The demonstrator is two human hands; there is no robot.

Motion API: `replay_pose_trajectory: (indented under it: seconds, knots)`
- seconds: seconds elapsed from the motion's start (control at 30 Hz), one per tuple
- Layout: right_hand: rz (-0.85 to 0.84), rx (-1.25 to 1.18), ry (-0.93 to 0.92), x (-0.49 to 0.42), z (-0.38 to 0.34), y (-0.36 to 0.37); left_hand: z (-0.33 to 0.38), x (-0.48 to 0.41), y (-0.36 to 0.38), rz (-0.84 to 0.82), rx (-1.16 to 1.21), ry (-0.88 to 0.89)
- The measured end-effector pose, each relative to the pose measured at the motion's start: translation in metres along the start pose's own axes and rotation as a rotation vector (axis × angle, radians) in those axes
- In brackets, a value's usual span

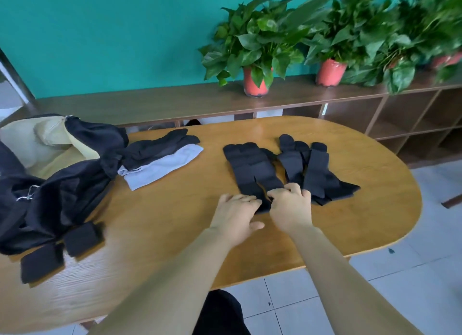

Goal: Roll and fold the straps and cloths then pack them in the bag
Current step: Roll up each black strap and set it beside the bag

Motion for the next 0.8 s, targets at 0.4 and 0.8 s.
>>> replay_pose_trajectory:
  seconds: [0.4, 0.8]
  knots:
    - [0.002, 0.119, -0.039, -0.001, 0.002, 0.013, -0.016, 0.009, 0.019, 0.167, -0.067, 0.002]
    - [-0.085, 0.123, 0.003, 0.002, -0.011, 0.006, -0.07, 0.11, -0.001, 0.187, -0.072, -0.001]
Point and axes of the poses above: each hand's wrist, its own x-axis away from the middle knuckle, its own y-axis out of the palm, z = x × y, the point moved 3 cm from there along -x, towards the middle knuckle, and after that the axes turned 9 degrees about z, right-handed, at the moved point
